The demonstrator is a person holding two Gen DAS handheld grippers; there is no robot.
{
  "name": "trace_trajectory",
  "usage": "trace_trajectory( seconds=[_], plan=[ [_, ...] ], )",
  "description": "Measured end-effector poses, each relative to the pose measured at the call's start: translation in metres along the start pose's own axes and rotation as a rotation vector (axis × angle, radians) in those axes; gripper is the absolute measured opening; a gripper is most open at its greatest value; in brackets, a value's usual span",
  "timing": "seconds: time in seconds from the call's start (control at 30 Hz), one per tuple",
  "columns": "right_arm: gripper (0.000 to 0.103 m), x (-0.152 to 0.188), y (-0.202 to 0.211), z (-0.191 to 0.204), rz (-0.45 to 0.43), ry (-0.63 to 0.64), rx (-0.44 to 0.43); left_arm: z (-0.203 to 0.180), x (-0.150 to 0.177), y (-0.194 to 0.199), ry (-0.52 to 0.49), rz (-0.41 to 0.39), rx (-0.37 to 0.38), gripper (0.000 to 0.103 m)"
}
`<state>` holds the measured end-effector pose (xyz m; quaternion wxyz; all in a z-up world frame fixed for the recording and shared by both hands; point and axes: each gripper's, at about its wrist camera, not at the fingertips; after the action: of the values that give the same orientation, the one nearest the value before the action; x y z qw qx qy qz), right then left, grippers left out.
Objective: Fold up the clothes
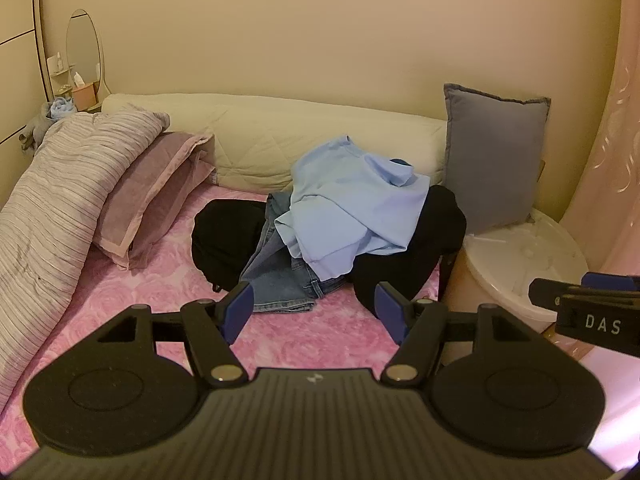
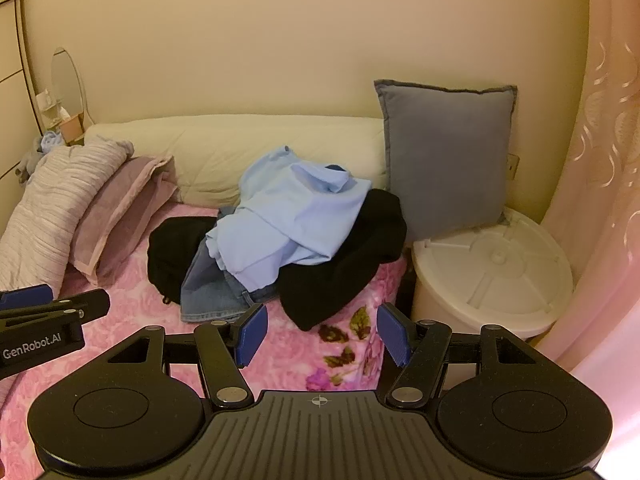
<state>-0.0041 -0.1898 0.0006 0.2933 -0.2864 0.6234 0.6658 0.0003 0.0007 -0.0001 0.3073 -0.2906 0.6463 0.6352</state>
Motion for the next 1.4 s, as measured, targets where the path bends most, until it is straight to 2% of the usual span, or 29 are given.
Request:
trace_trajectory(
  seconds=[0.23,0.6,1.4],
  plan=[
    [0.064,-0.003,-0.002,0.0,0.008,0.008,0.003,0.007,0.0,-0.003,0.025,0.05,-0.001,0.064],
    [0.064,-0.001,-0.002,0.006,0.011,0.019,0.009,0.017,0.013,0.0,0.042,0.048,0.02,0.064],
    [0.064,0.002,0.01,0.015,0.004,0.033,0.036,0.027,0.017,0.006,0.052,0.044,0.07,0.064]
  ],
)
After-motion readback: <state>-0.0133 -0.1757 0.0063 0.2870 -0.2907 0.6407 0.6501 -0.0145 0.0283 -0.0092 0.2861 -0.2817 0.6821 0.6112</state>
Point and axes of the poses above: each gripper's, at about its wrist camera, not at the fingertips, and y roughly against the way its jaws point, z to its left, x to its underside, and after that the axes turned 2 degrees about x, right-handed
